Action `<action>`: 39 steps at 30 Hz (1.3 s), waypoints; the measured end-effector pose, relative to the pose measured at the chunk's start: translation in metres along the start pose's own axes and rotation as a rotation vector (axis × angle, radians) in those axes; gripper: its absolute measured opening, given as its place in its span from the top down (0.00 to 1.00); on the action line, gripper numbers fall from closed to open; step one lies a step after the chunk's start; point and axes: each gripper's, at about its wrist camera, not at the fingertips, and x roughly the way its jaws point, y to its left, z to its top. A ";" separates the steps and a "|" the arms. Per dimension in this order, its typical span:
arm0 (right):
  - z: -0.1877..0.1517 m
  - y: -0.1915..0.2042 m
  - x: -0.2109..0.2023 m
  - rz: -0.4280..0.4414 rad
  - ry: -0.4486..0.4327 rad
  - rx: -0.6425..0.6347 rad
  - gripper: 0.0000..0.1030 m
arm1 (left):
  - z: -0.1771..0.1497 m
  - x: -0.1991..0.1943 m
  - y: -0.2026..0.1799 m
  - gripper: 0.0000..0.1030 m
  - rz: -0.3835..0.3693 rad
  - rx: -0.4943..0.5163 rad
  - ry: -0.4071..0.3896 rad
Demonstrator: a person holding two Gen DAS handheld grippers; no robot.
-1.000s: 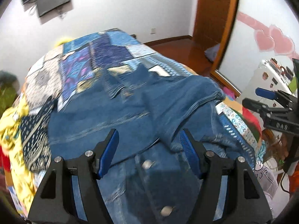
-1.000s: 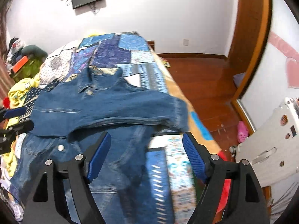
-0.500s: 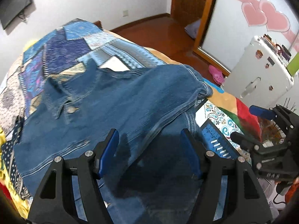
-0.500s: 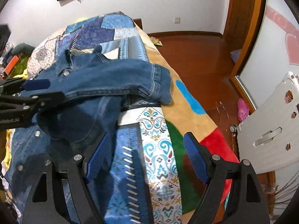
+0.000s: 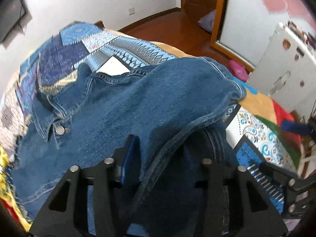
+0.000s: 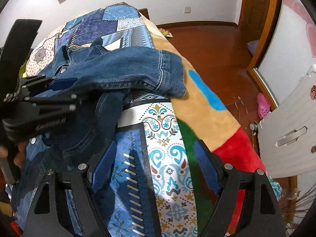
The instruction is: Fold large clothes
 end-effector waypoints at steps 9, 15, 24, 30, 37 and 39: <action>-0.001 0.019 -0.004 0.015 -0.002 -0.032 0.24 | 0.003 -0.051 0.034 0.91 -0.074 -0.115 -0.128; -0.003 0.035 -0.002 0.043 0.007 -0.067 0.24 | -0.009 -0.109 0.078 0.92 -0.038 -0.185 -0.244; -0.020 0.036 0.021 -0.037 0.056 -0.090 0.23 | -0.090 -0.133 0.145 0.92 0.047 -0.300 -0.226; -0.030 0.032 0.017 -0.069 0.051 -0.067 0.20 | -0.167 -0.081 0.170 0.80 0.016 -0.391 -0.025; -0.030 0.037 0.015 -0.089 0.059 -0.042 0.20 | -0.187 -0.081 0.164 0.40 0.163 -0.361 -0.007; -0.031 0.037 0.014 -0.089 0.059 -0.034 0.20 | -0.180 -0.086 0.157 0.40 0.189 -0.311 0.006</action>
